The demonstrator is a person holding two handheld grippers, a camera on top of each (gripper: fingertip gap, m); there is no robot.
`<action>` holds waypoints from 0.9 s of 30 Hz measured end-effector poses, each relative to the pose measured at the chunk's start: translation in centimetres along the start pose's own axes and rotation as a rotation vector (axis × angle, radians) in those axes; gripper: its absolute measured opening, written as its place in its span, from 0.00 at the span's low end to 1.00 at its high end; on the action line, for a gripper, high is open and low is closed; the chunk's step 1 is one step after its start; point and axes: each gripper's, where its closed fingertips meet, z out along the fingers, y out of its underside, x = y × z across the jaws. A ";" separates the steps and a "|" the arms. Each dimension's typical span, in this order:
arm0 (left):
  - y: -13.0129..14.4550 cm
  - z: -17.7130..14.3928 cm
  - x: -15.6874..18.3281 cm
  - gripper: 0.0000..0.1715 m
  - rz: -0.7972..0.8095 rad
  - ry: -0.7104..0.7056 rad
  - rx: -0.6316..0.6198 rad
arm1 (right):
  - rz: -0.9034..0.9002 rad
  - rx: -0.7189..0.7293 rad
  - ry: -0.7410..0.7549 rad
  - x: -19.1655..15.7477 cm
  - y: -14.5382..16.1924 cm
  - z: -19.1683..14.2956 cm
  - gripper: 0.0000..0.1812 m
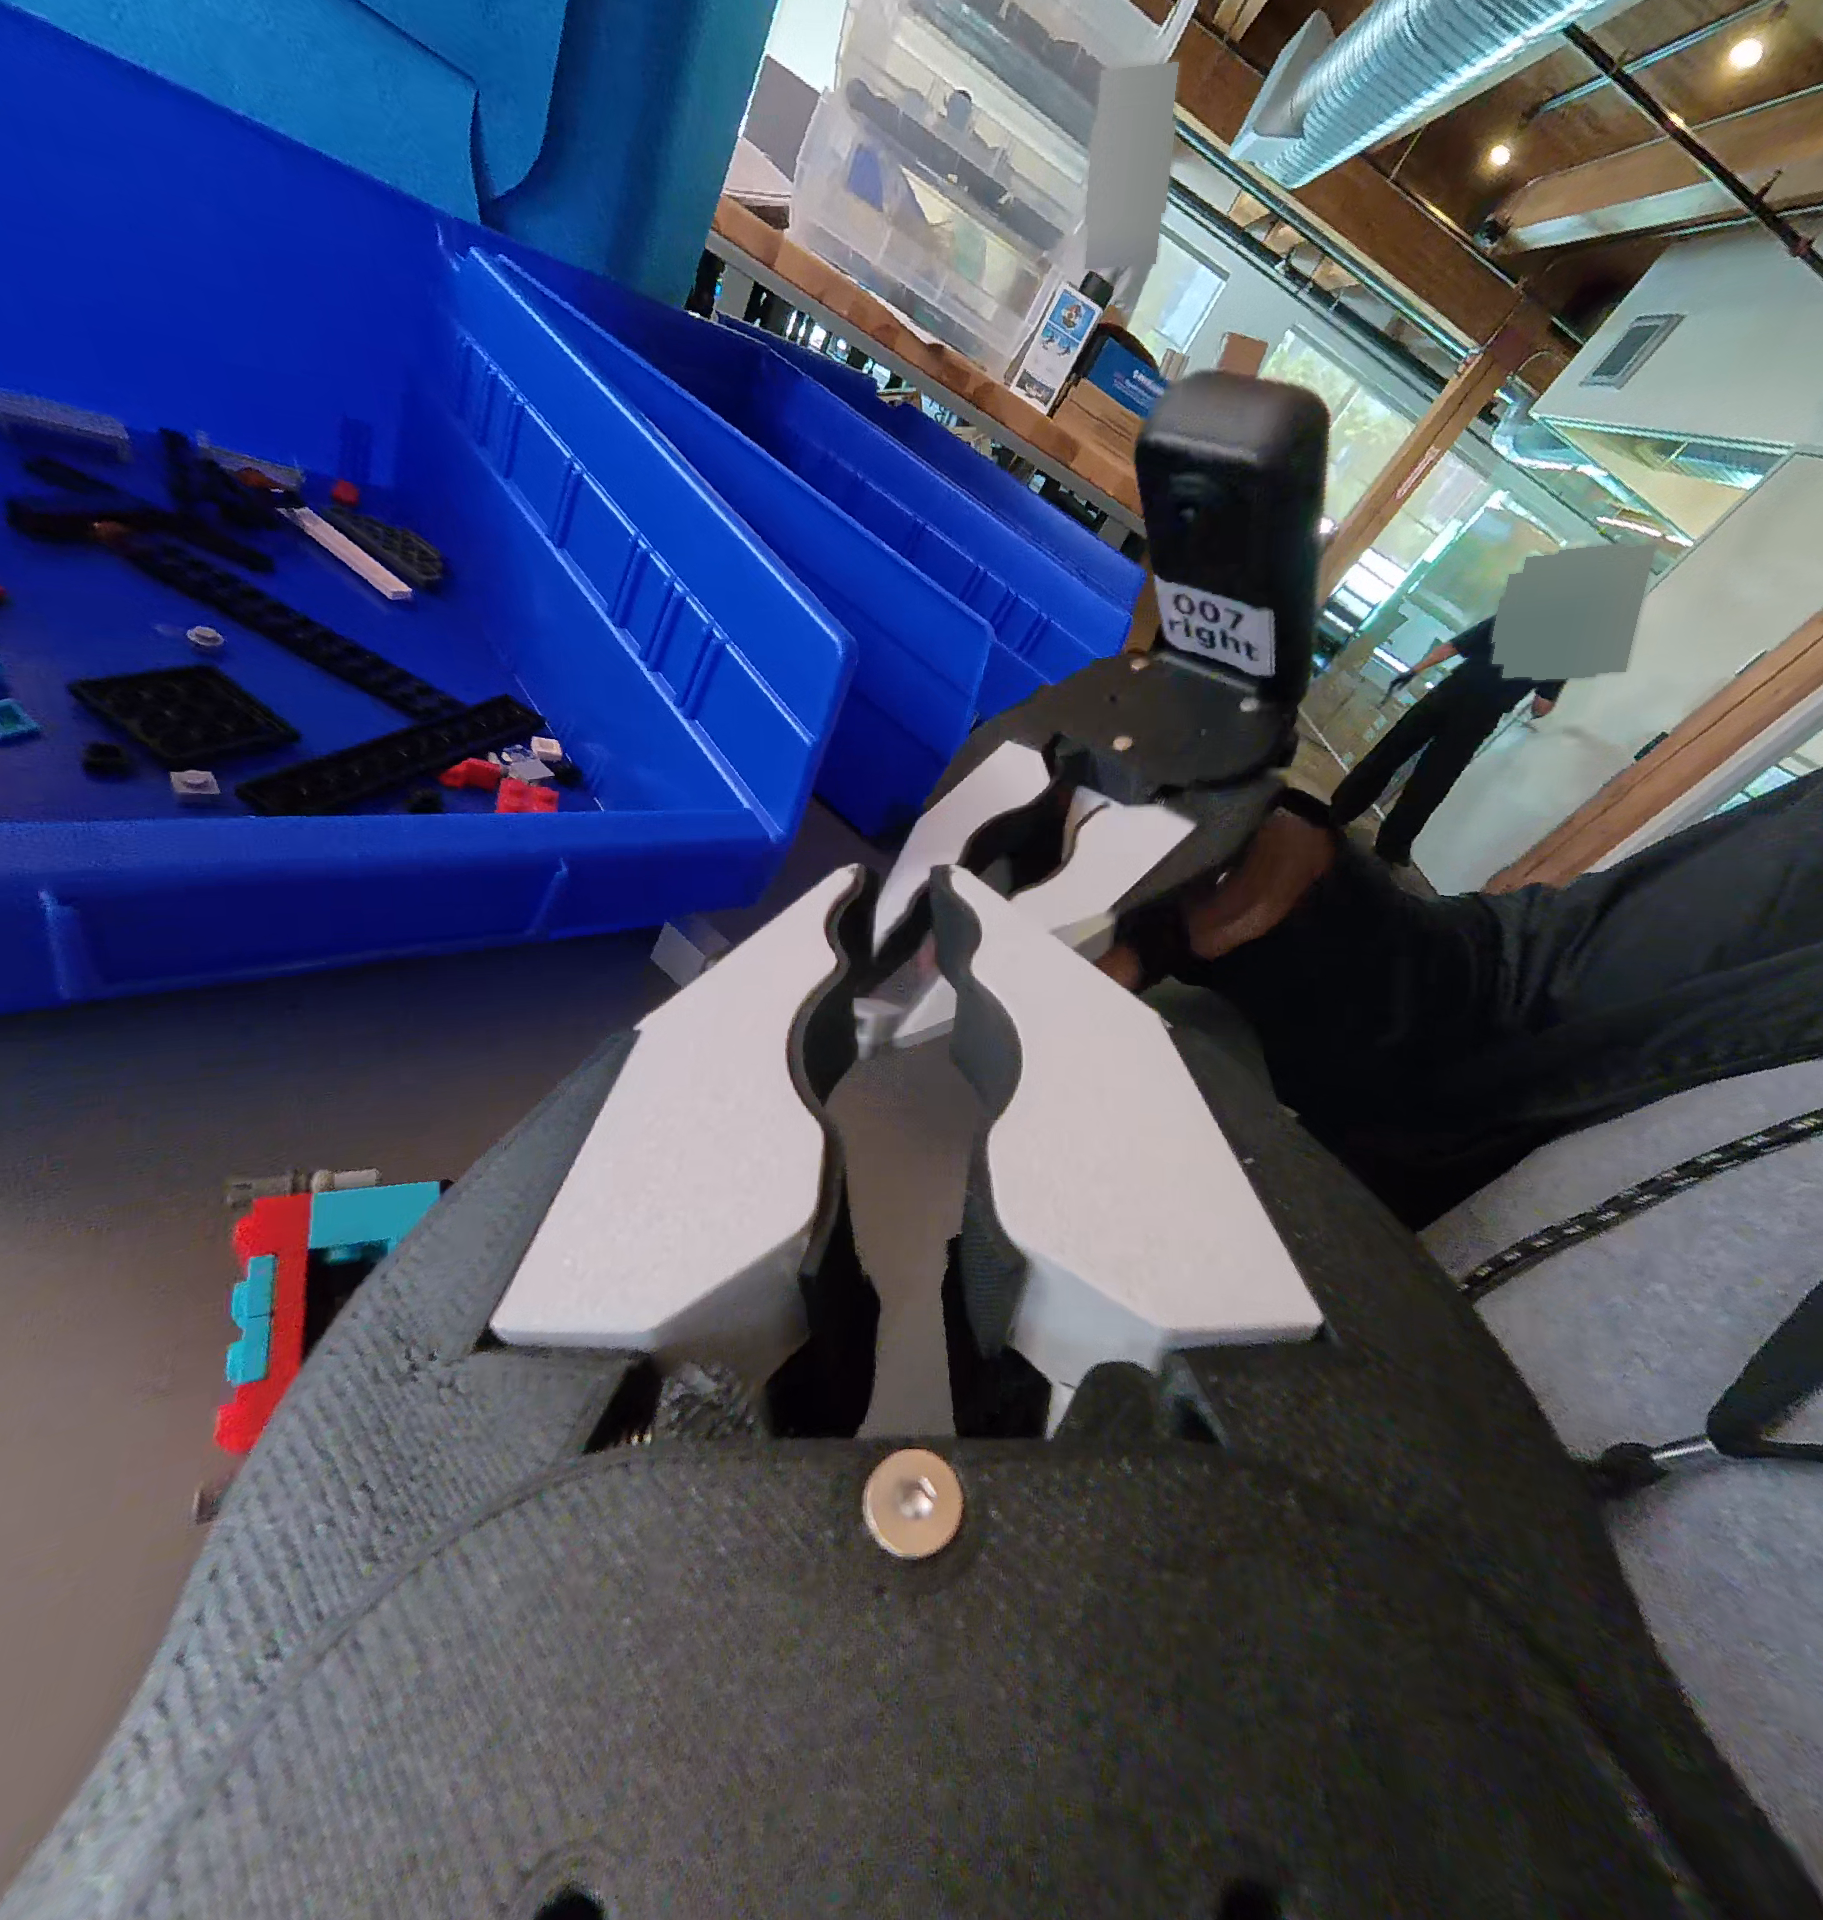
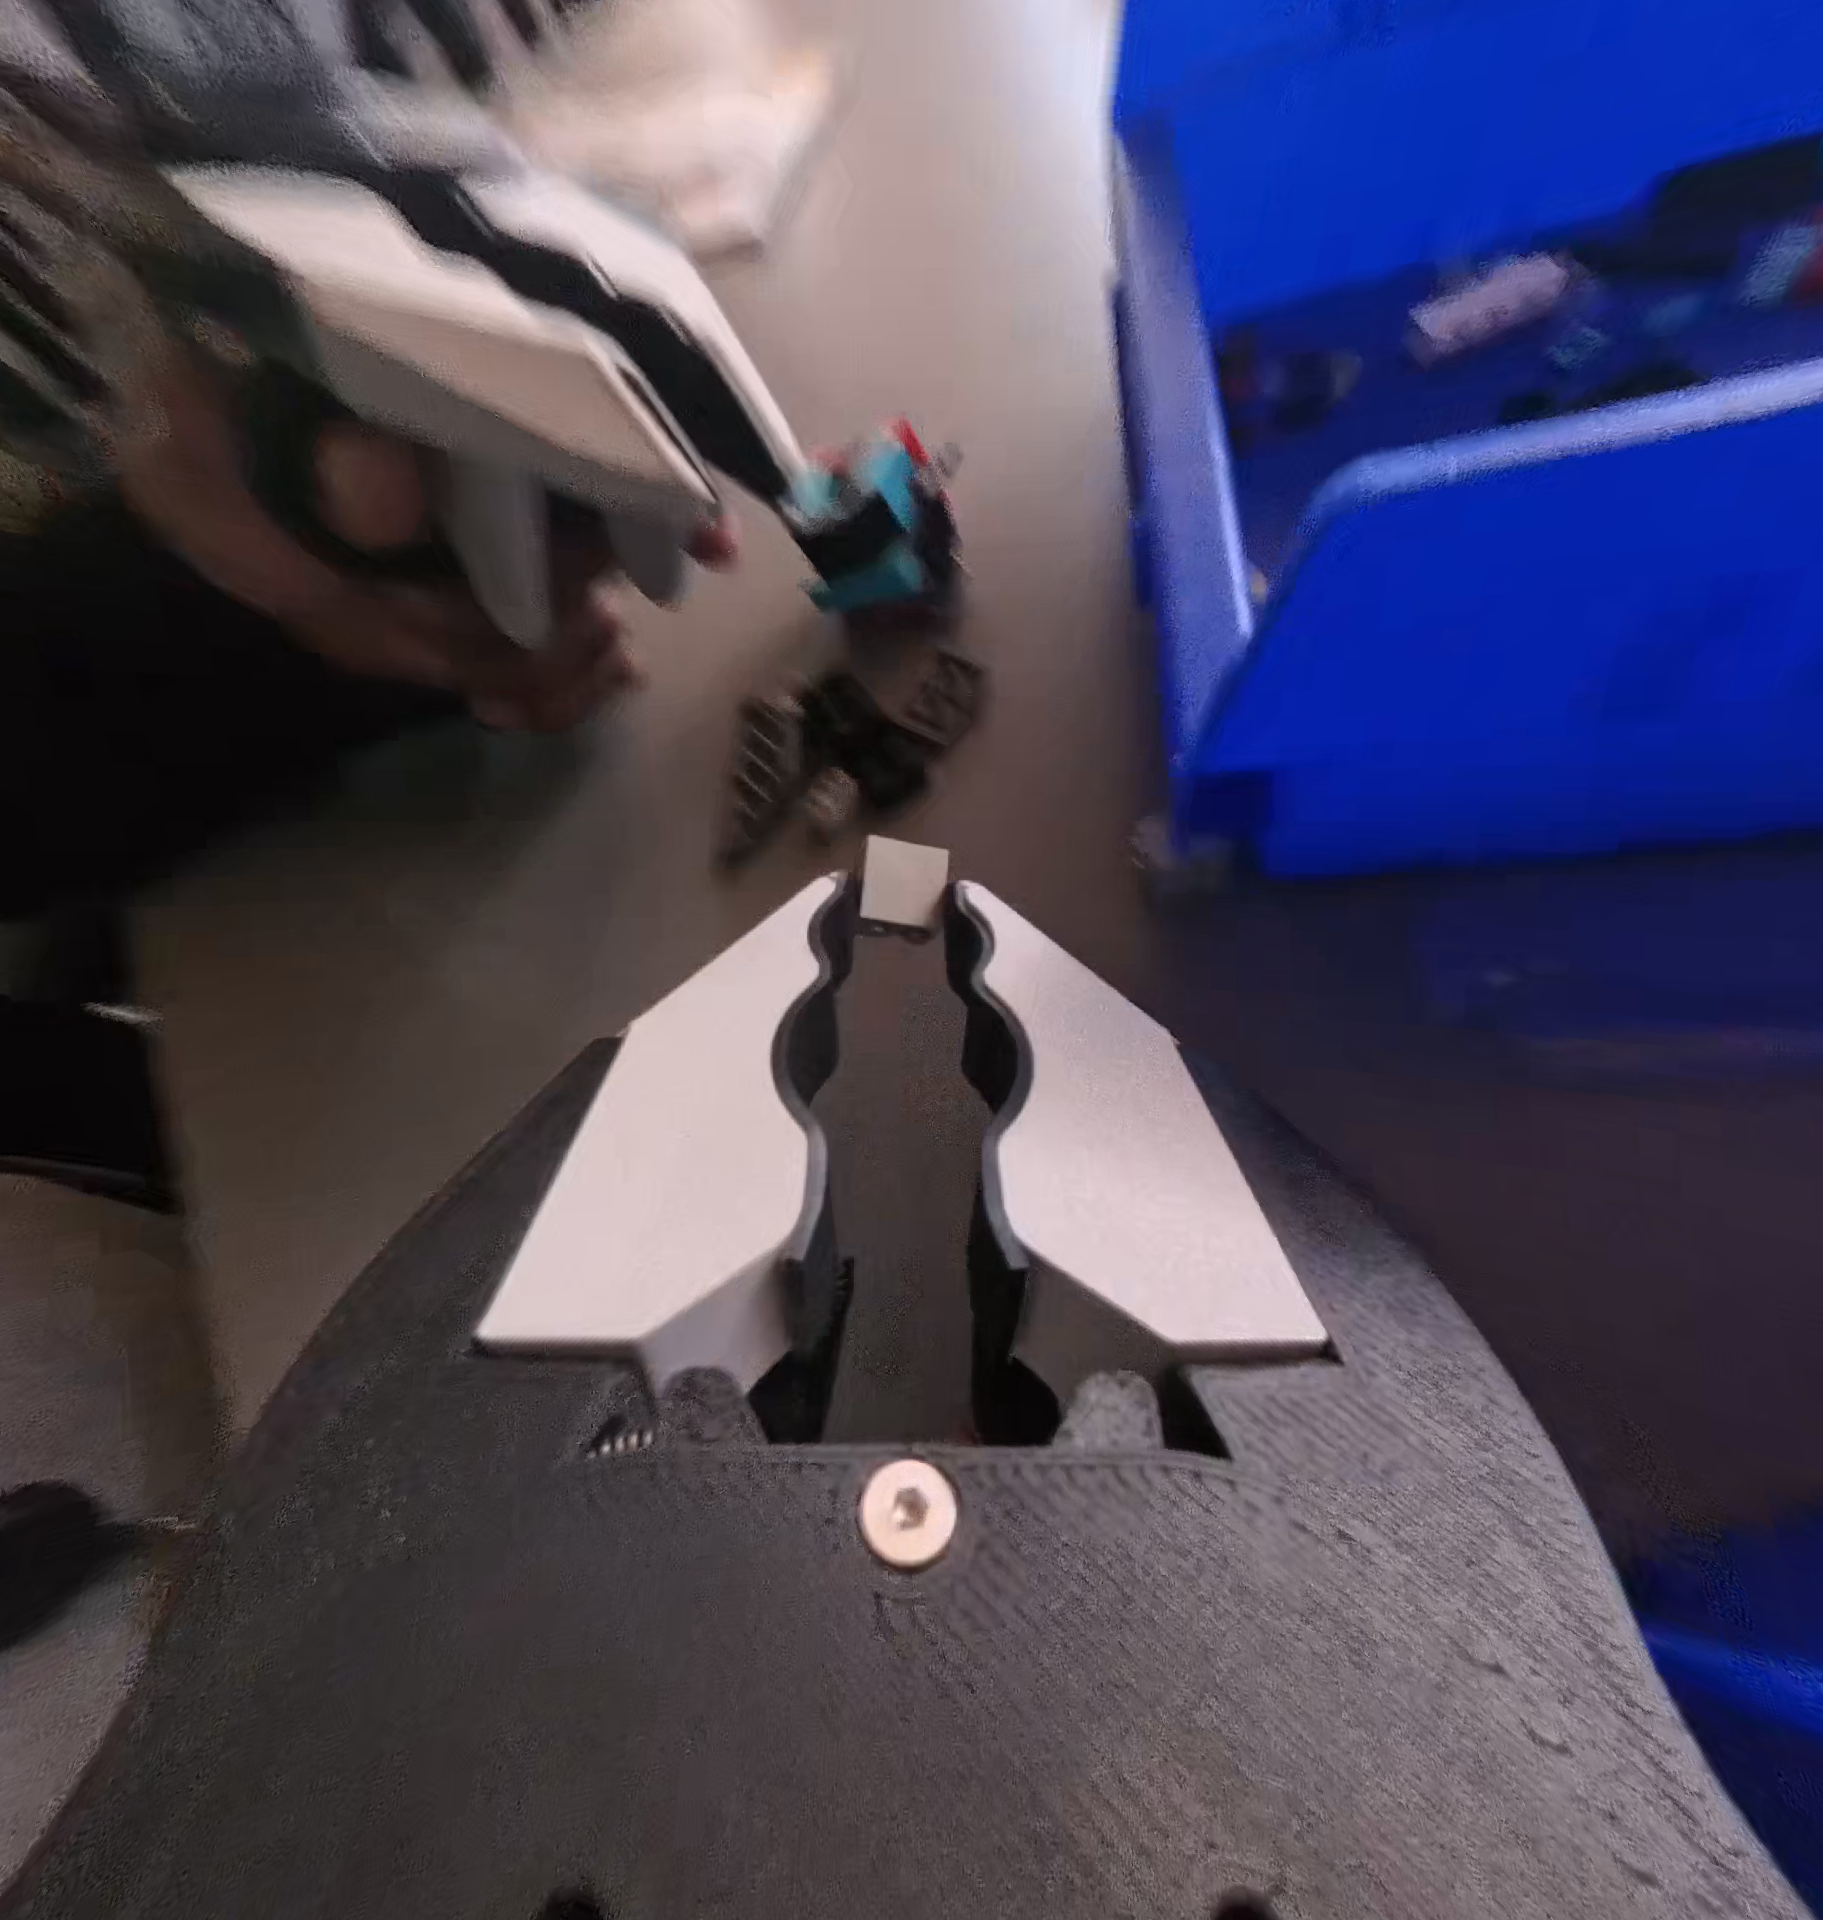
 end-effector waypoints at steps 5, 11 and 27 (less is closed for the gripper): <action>-2.0 -0.8 0.5 0.14 0.039 0.034 0.120 | 0.287 0.339 -0.306 -2.4 -6.5 -2.0 0.09; -5.9 -3.4 0.7 0.27 0.165 -0.010 0.374 | 0.618 0.645 -0.645 -3.6 -11.9 -3.9 0.09; -6.7 -4.2 3.7 0.15 0.409 0.010 0.478 | 0.758 0.685 -0.905 -7.7 -14.1 -1.9 0.09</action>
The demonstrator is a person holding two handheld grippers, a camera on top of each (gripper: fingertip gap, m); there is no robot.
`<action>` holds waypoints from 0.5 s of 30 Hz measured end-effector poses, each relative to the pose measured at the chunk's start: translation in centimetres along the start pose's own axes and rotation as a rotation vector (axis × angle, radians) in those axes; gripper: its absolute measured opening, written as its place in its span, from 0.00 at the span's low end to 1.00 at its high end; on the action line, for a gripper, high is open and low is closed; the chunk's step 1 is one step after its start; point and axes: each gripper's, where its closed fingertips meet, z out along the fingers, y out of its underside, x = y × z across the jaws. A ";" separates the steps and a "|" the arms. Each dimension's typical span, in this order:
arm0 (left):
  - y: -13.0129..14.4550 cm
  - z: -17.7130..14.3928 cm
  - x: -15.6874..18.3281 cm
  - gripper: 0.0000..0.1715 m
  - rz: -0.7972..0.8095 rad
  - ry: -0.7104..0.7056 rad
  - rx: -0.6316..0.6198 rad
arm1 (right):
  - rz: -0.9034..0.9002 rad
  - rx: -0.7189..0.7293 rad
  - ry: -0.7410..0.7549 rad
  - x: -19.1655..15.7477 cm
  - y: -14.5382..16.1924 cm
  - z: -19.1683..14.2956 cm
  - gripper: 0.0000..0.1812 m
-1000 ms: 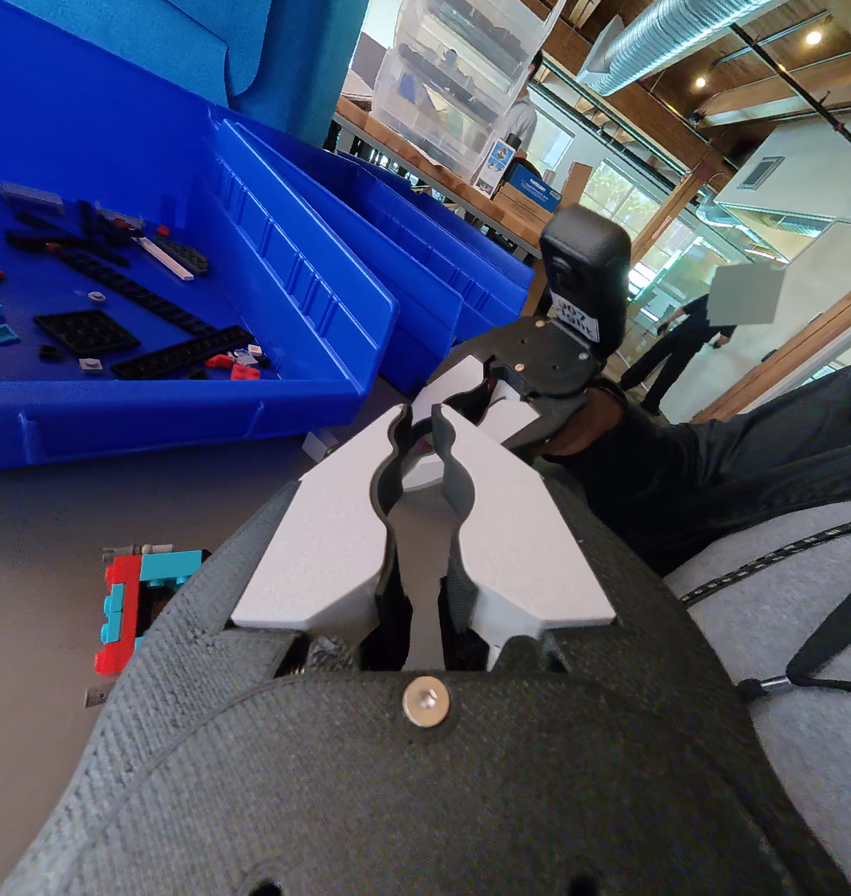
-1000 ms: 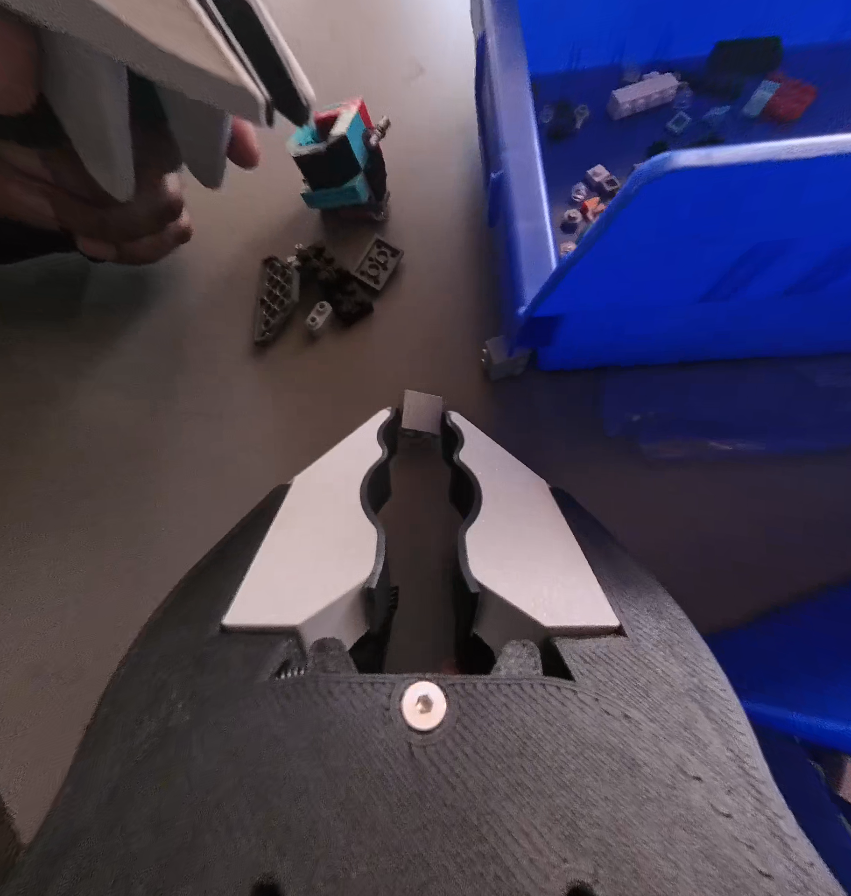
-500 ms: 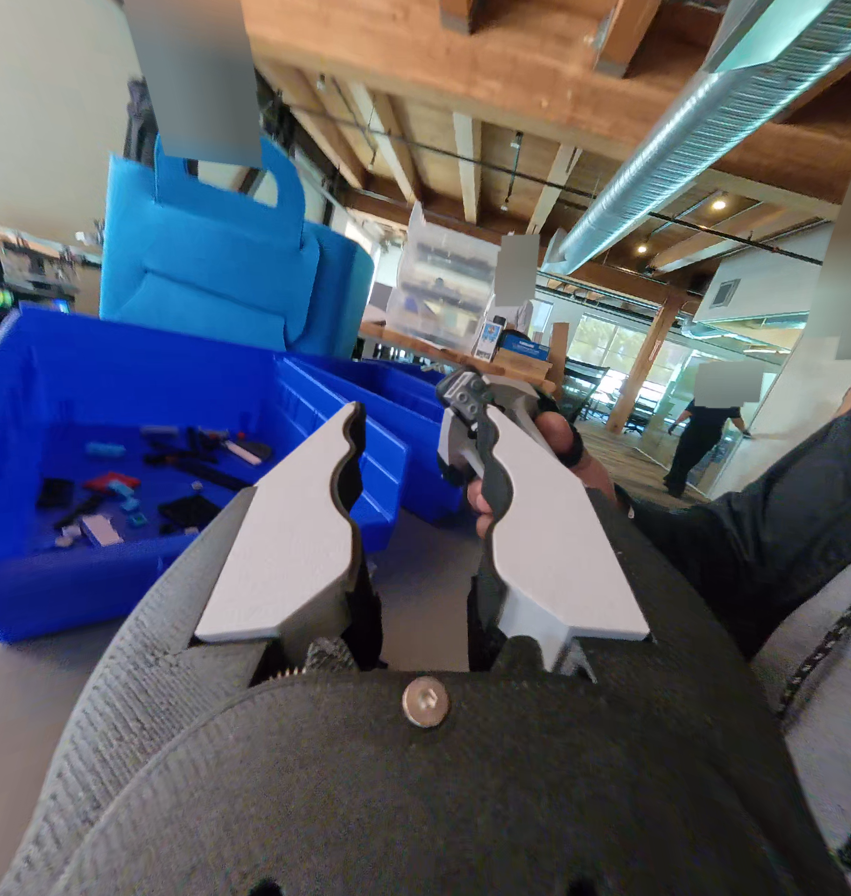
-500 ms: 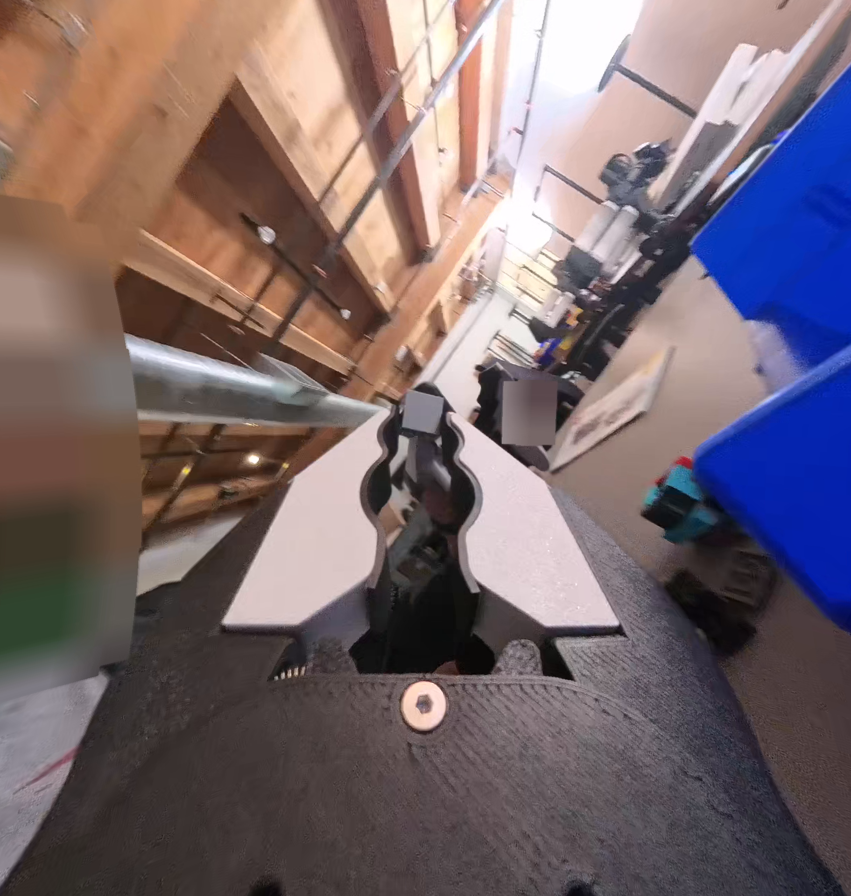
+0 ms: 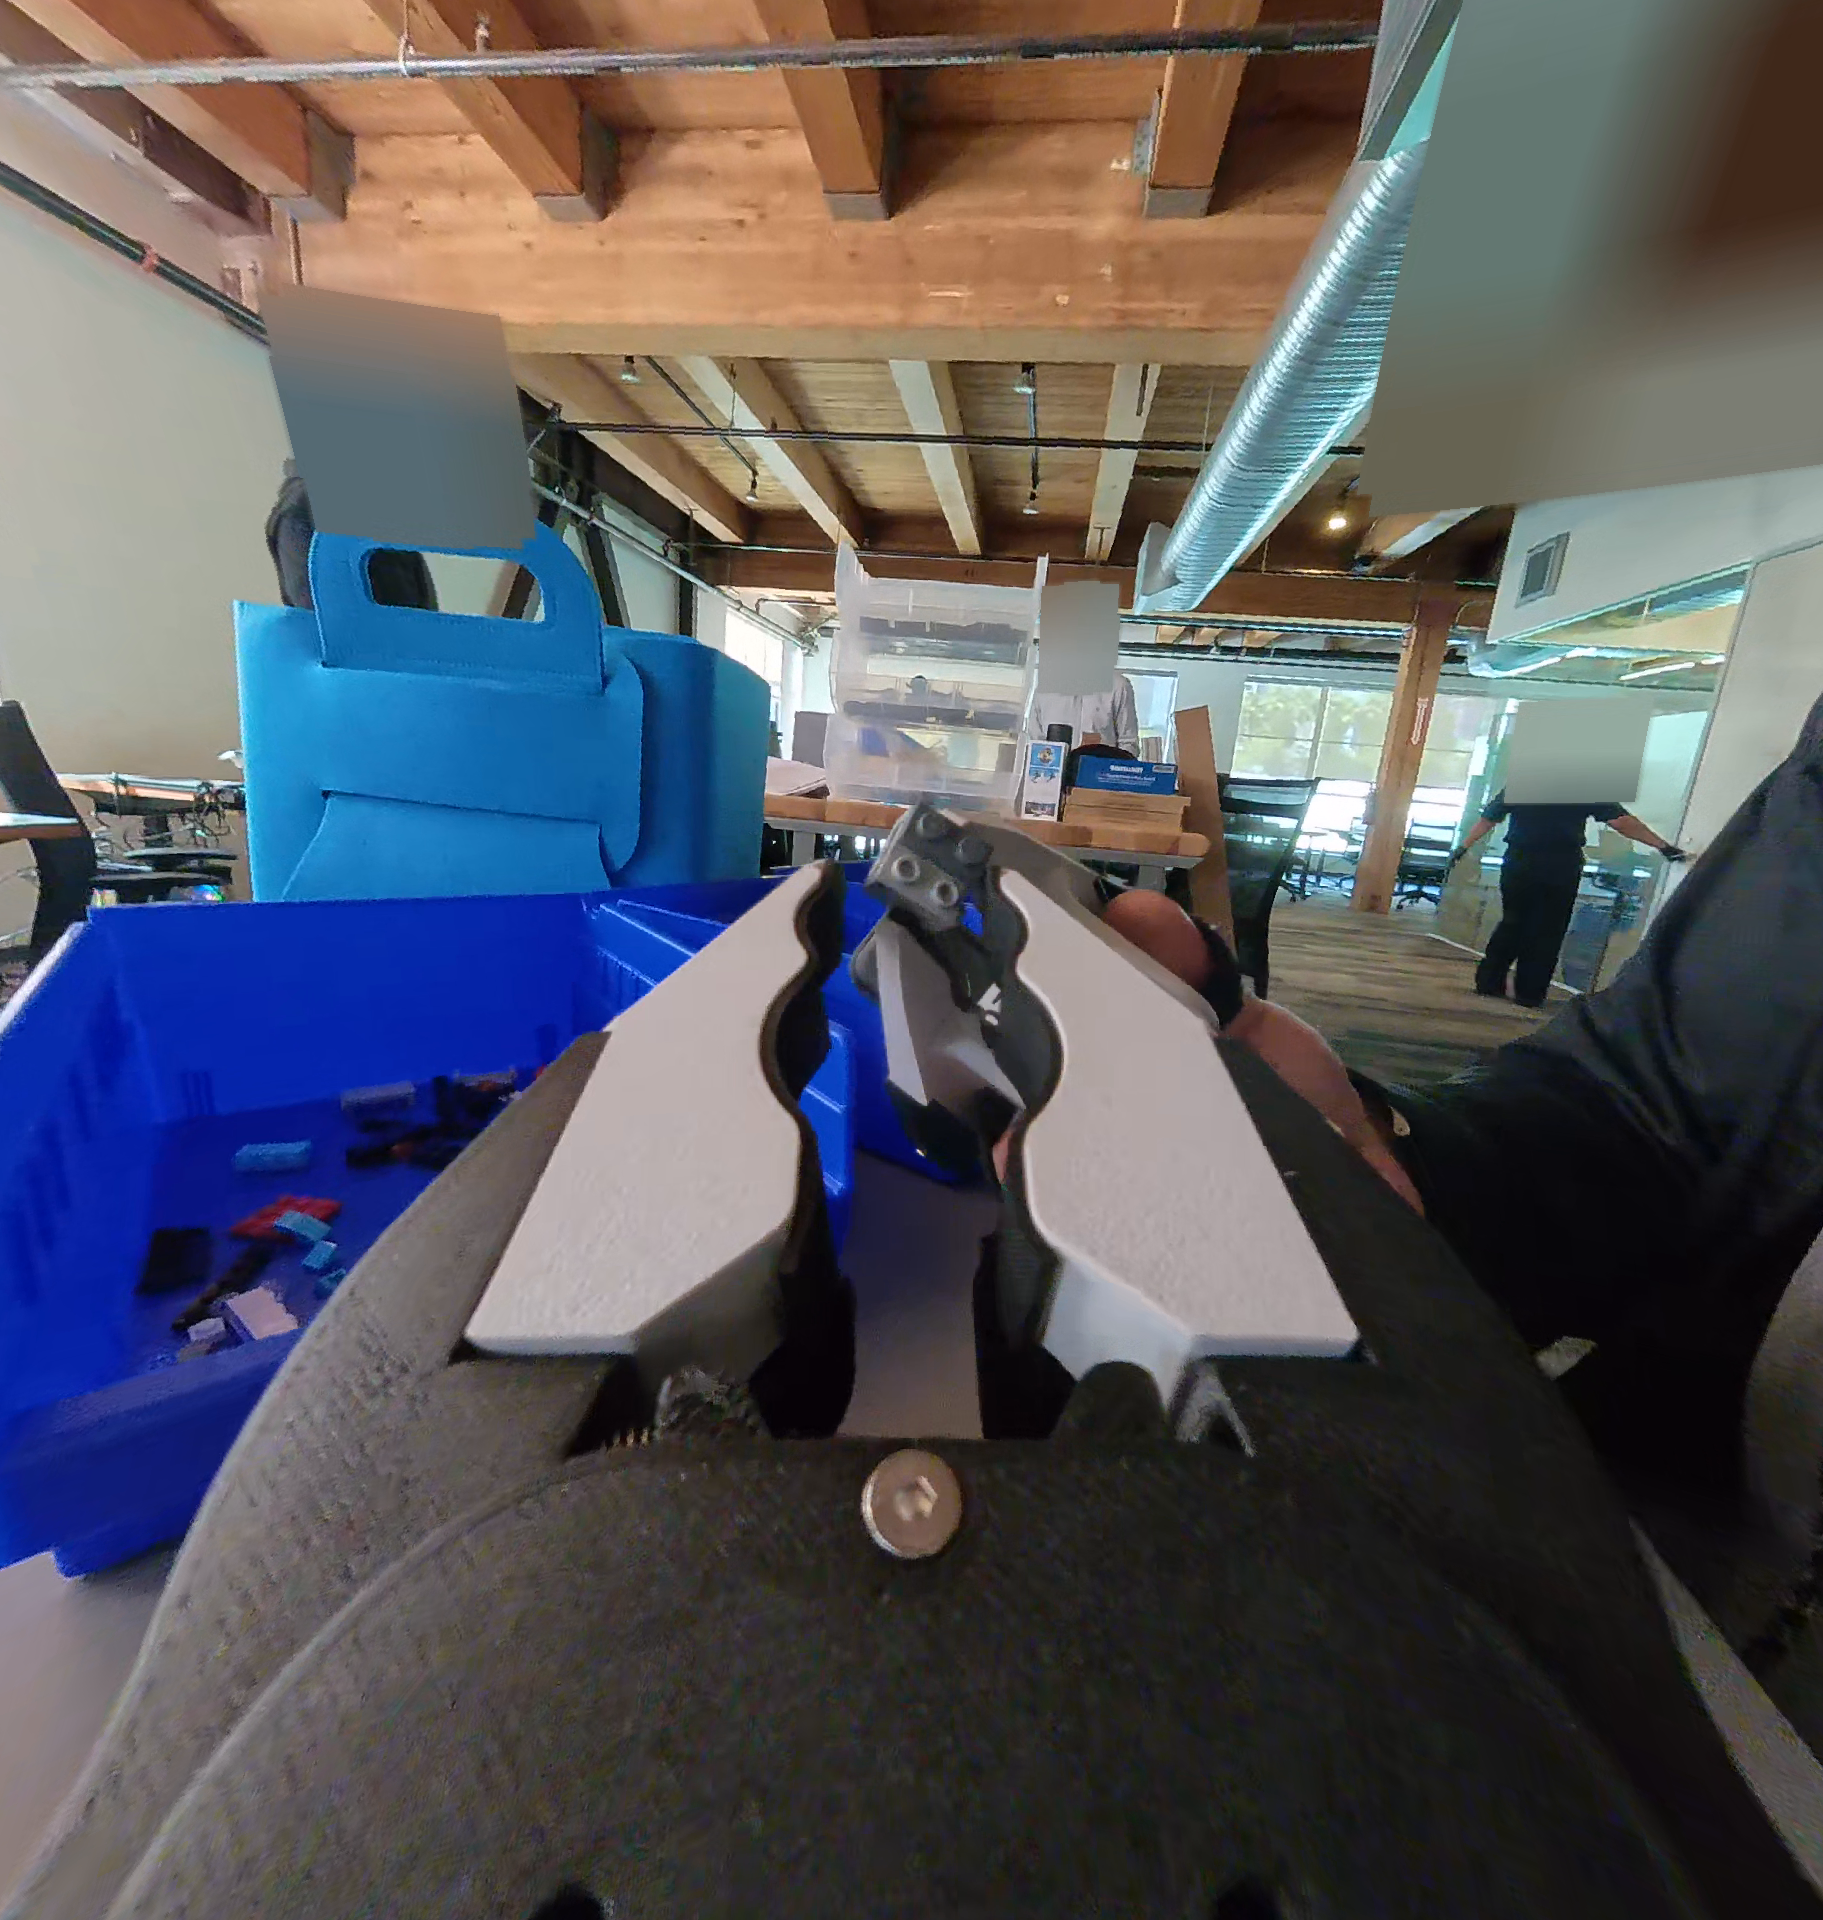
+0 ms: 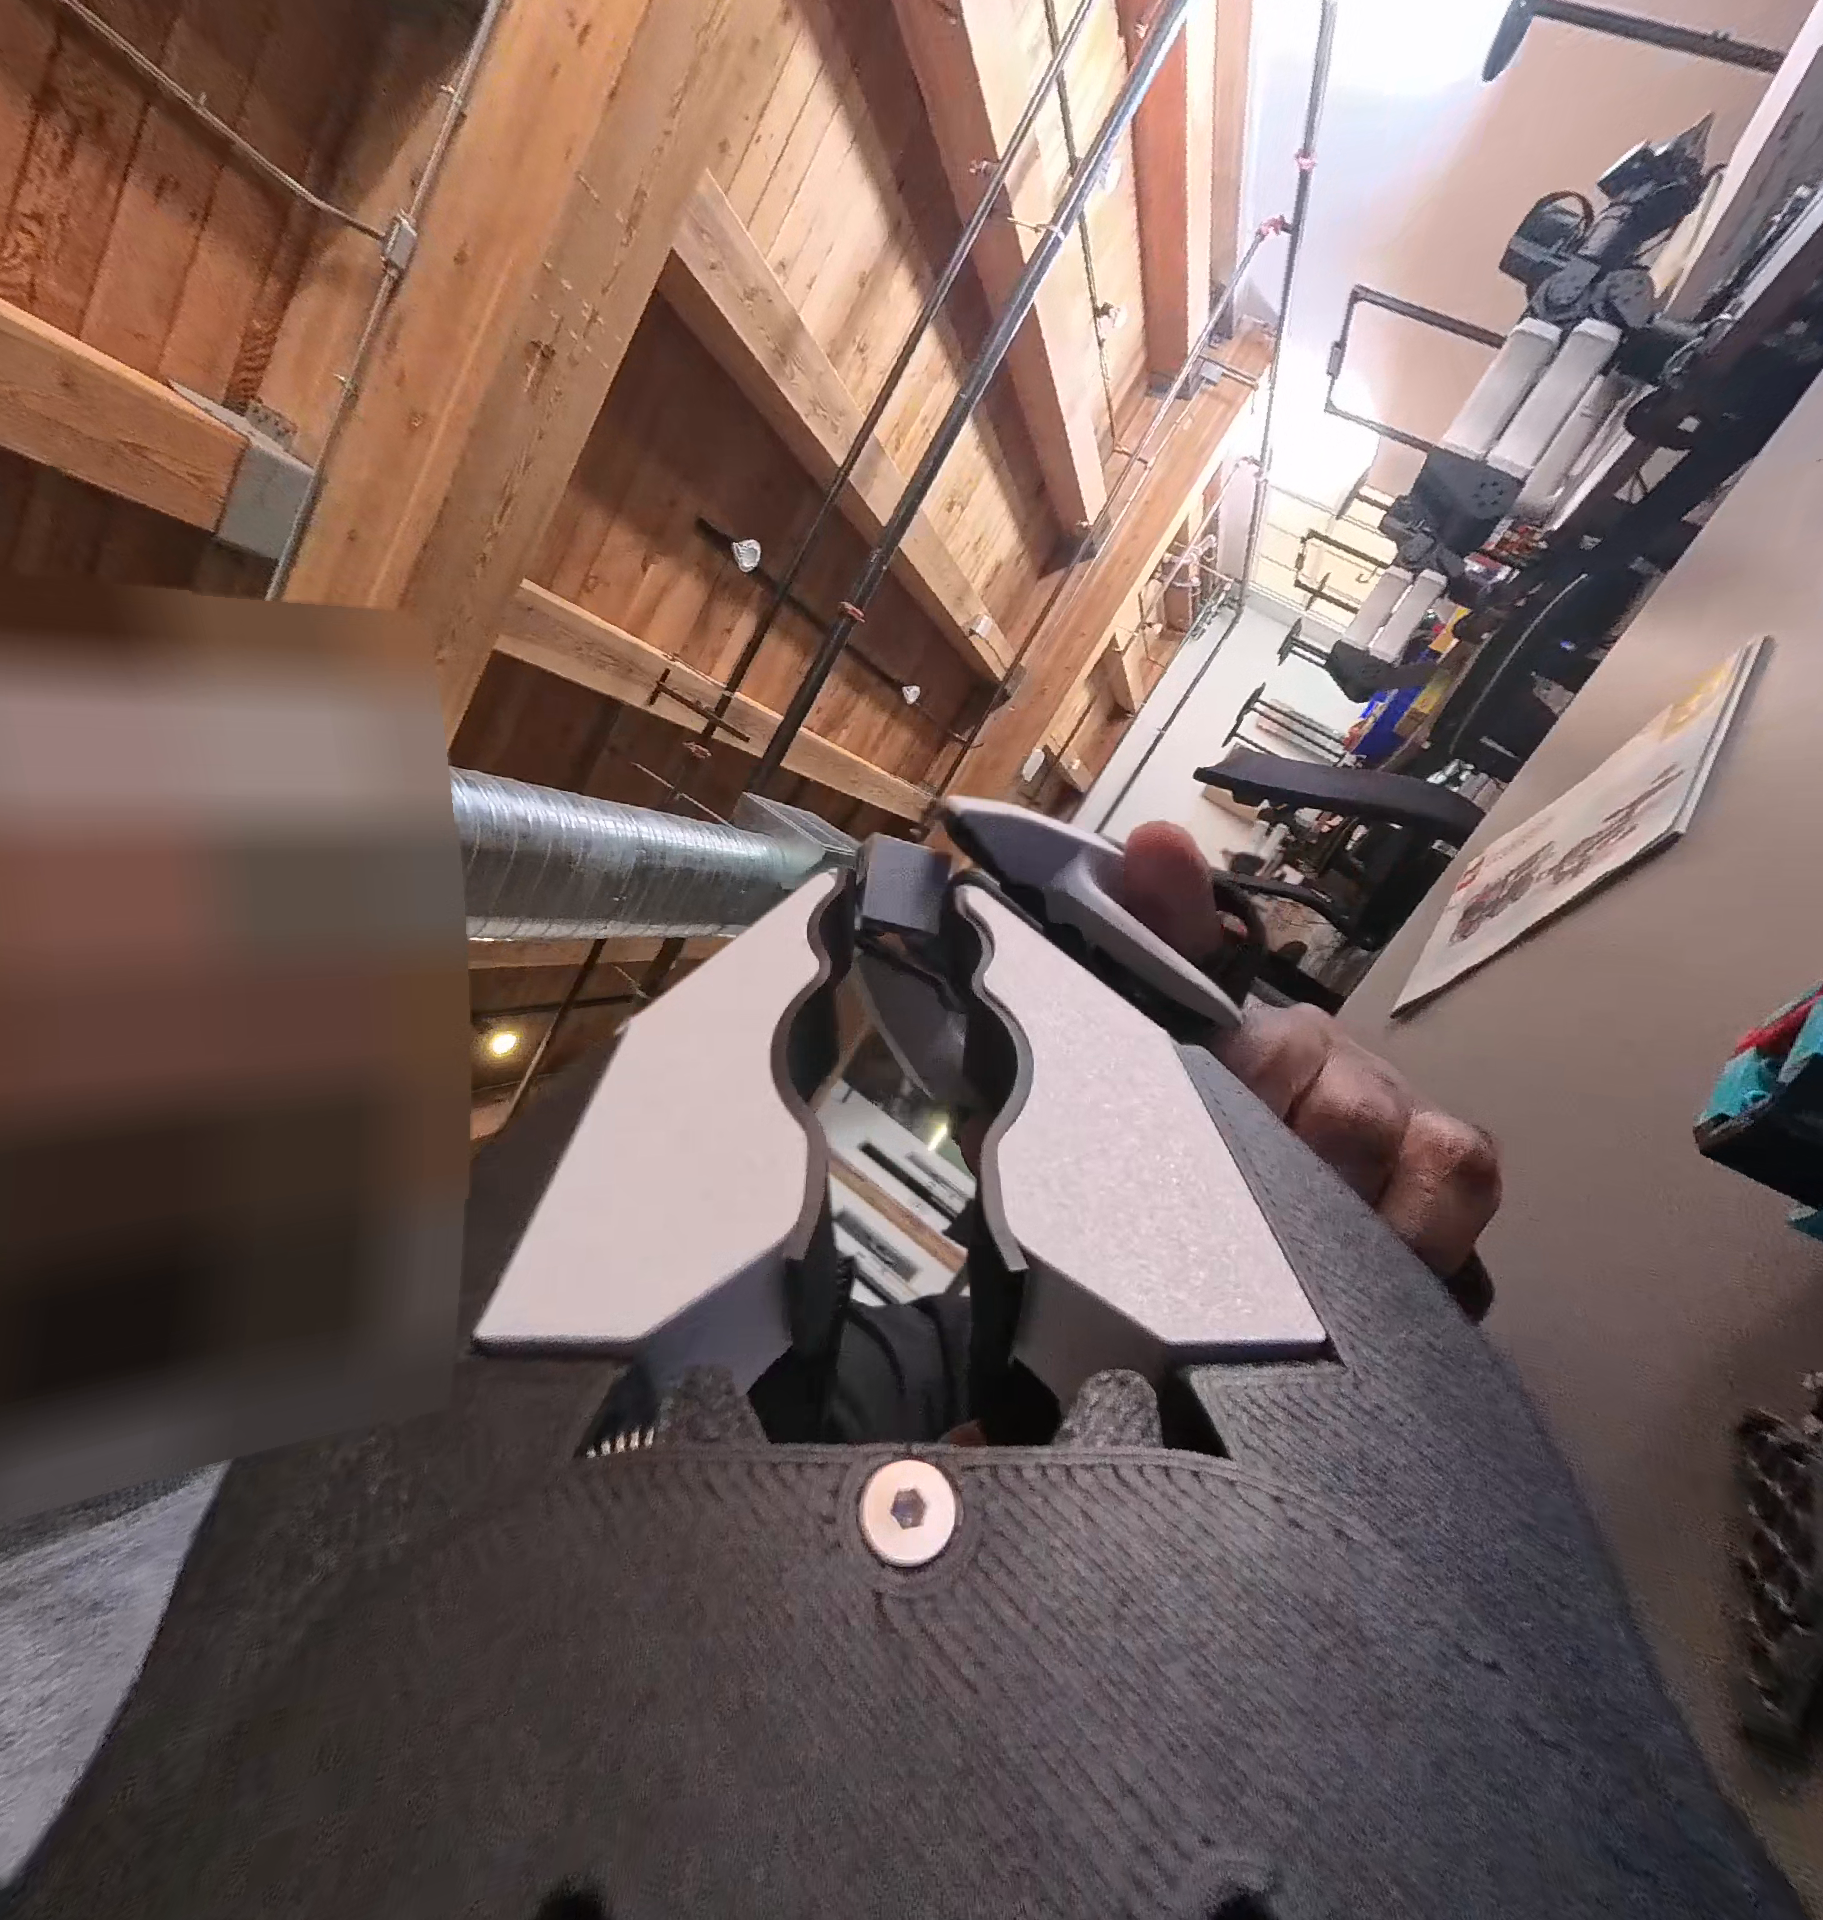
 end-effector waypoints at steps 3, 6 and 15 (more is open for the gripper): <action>-0.2 -0.1 0.2 0.13 0.028 0.005 -0.001 | 0.030 0.007 -0.024 -0.1 -0.1 0.0 0.09; -0.2 -0.1 0.3 0.13 0.056 0.002 -0.004 | 0.042 0.005 -0.038 -0.1 0.0 0.0 0.09; 0.0 -0.3 -0.2 0.12 0.084 -0.014 -0.096 | -0.216 -0.070 0.105 0.2 -0.4 -1.3 0.16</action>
